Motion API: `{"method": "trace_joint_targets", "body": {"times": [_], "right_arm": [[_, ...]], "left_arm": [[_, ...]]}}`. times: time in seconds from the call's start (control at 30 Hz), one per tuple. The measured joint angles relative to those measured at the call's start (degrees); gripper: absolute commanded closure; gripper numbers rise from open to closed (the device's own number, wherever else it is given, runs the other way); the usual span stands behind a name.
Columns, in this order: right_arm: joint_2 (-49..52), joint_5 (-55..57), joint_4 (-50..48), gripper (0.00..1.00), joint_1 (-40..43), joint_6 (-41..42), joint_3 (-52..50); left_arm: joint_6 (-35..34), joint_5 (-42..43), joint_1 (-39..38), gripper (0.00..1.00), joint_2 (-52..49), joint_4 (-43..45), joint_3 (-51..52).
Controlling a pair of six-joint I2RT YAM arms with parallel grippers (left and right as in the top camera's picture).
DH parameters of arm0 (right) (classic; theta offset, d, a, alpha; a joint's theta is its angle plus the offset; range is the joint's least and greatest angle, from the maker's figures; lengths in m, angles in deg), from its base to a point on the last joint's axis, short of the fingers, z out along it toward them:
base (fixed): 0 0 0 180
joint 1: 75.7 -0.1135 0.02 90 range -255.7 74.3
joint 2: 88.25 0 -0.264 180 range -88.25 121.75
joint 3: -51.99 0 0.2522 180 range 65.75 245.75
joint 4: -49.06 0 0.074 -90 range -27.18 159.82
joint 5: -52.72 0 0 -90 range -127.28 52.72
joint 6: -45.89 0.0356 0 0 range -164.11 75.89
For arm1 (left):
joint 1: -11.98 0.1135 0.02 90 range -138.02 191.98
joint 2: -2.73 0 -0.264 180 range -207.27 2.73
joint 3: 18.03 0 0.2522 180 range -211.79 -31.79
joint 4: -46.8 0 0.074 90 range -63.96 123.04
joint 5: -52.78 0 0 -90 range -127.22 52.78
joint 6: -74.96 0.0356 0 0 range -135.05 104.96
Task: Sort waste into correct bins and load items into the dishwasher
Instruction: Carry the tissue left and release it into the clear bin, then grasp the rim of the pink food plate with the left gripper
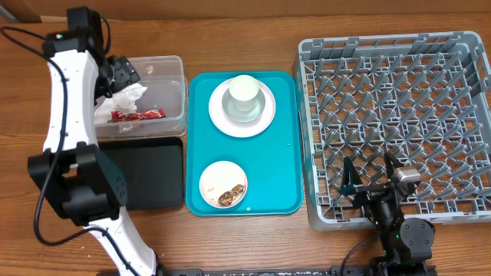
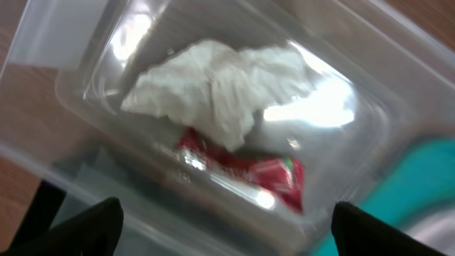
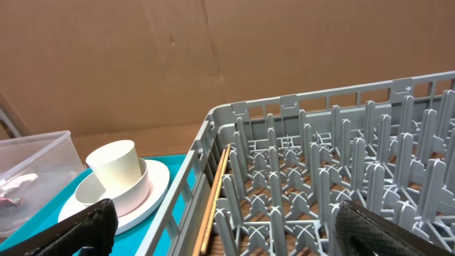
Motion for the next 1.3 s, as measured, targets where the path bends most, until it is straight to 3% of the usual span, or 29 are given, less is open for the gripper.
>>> {"method": "trace_joint_targets", "body": {"times": [0.03,0.13,0.2,0.37,0.63,0.8,0.93,1.3], "right_arm": [[0.0,0.0,0.0,0.00,0.0,0.0,0.0],[0.0,0.0,0.0,0.00,0.0,0.0,0.0],[0.0,0.0,0.0,0.00,0.0,0.0,0.0],[0.0,0.0,0.0,0.00,0.0,0.0,0.0],[0.0,0.0,0.0,0.00,0.0,0.0,0.0],[0.0,0.0,0.0,0.00,0.0,0.0,0.0],[0.0,0.0,0.0,0.00,0.0,0.0,0.0],[0.0,0.0,0.0,0.00,0.0,0.0,0.0]], "left_arm": [[0.3,1.6,-0.3,0.11,1.2,-2.2,-0.9],[1.7,6.0,-2.7,0.56,5.6,-8.2,-2.1],[2.9,8.2,-5.7,0.96,8.4,-12.8,-2.6],[6.3,12.1,-15.3,0.96,10.2,-20.8,-2.2],[9.0,12.8,-34.1,0.96,10.0,-16.0,12.1],[8.4,8.0,-42.6,0.82,10.0,-13.4,21.7],[7.5,3.9,-44.1,0.67,9.9,-11.1,27.1],[8.0,-0.5,-36.9,0.59,9.9,-3.4,35.4]]}}
